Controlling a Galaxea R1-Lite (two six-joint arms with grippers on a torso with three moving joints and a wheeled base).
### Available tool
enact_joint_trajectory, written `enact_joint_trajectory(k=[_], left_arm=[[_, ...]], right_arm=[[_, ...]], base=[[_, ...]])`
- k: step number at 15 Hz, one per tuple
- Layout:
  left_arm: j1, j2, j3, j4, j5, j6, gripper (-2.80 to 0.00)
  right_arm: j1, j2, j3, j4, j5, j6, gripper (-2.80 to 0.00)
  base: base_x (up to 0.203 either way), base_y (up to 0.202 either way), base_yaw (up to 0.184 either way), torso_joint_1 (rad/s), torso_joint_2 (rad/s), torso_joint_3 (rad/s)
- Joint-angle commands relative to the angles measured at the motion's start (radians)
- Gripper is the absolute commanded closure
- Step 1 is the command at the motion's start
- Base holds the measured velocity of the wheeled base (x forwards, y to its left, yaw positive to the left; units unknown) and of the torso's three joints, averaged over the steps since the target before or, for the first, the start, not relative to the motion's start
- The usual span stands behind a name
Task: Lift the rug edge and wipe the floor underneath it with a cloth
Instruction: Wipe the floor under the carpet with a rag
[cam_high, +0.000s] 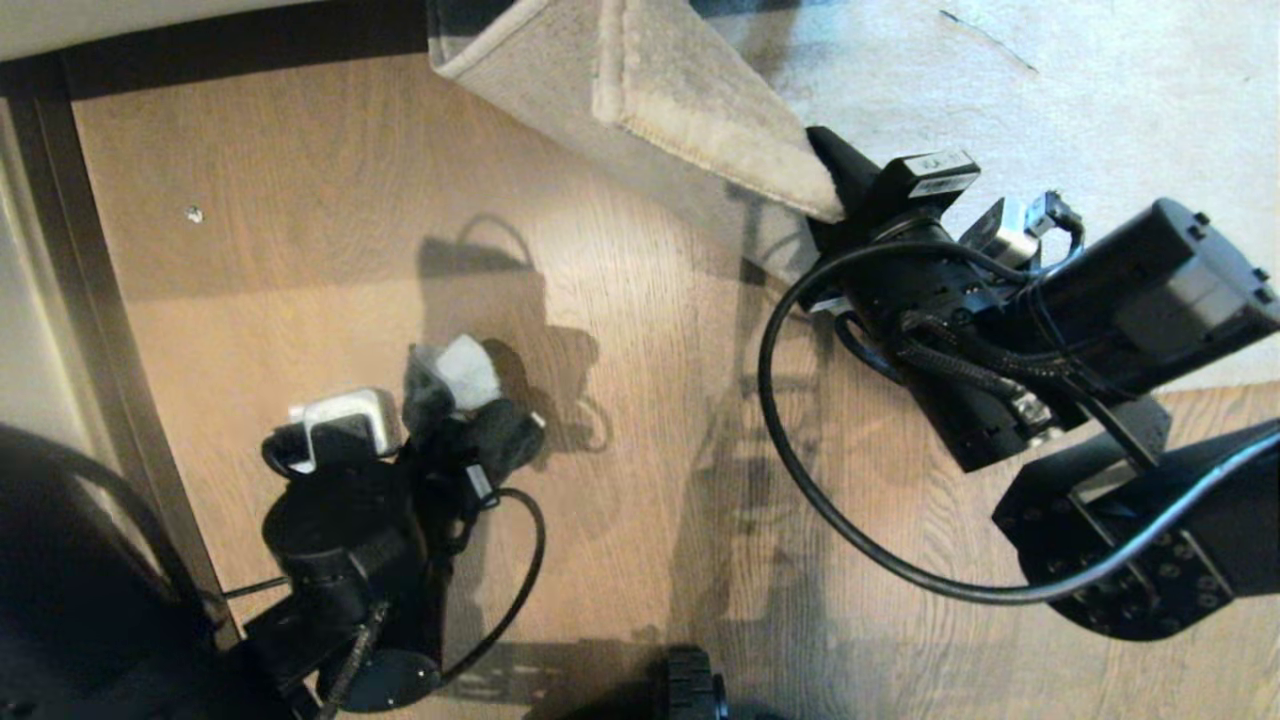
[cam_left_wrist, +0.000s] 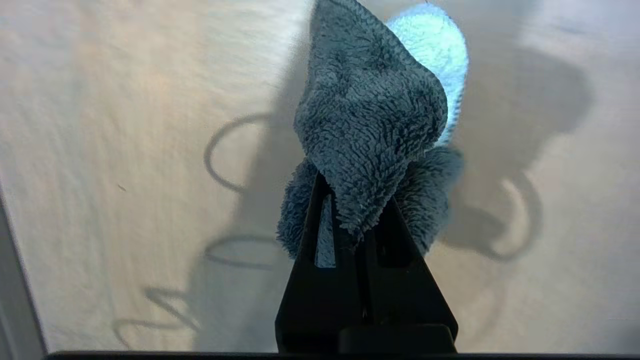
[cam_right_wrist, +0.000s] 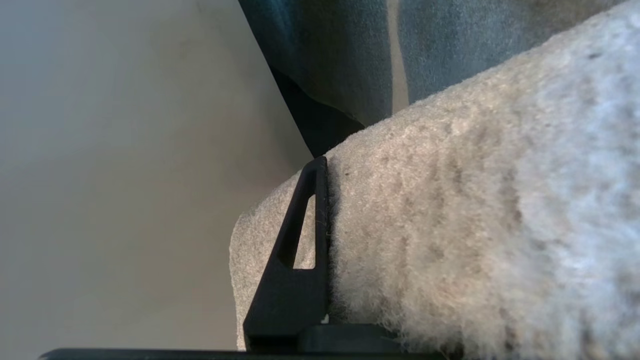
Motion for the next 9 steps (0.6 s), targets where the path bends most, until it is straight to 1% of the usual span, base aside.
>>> enact_joint_trajectory(k=[1, 2, 3, 4, 6, 9], left_arm=[[-0.16, 0.018, -0.007, -0.047, 0.079, -0.002, 0.0], [-0.219, 0.054, -0.03, -0.047, 0.111, -0.002, 0.0], [-0.26, 0.099, -0.076, -0.047, 0.133, -0.002, 0.0], [-0.286, 0.14, -0.114, -0.047, 0.142, -0.003, 0.0], [-0.316, 0.242, -0.221, -0.047, 0.148, -0.008, 0.0], [-0.332, 0.375, -0.399, -0.047, 0.15, -0.01, 0.0]], right_arm=[[0.0, 0.003, 0.001, -0.044, -0.002, 0.008, 0.0], [0.0, 0.003, 0.001, -0.043, -0.002, 0.008, 0.0], [0.0, 0.003, 0.0, -0.044, -0.002, 0.008, 0.0], [0.0, 0.003, -0.001, -0.044, -0.002, 0.008, 0.0], [0.0, 0.003, -0.002, -0.043, -0.003, 0.006, 0.0], [0.0, 0.0, 0.003, -0.043, -0.027, 0.007, 0.0]], base=[[0.0, 0.0, 0.0, 0.0, 0.0, 0.0], [0.0, 0.0, 0.0, 0.0, 0.0, 0.0], [0.0, 0.0, 0.0, 0.0, 0.0, 0.0], [0.0, 0.0, 0.0, 0.0, 0.0, 0.0], [0.0, 0.0, 0.0, 0.0, 0.0, 0.0], [0.0, 0.0, 0.0, 0.0, 0.0, 0.0]])
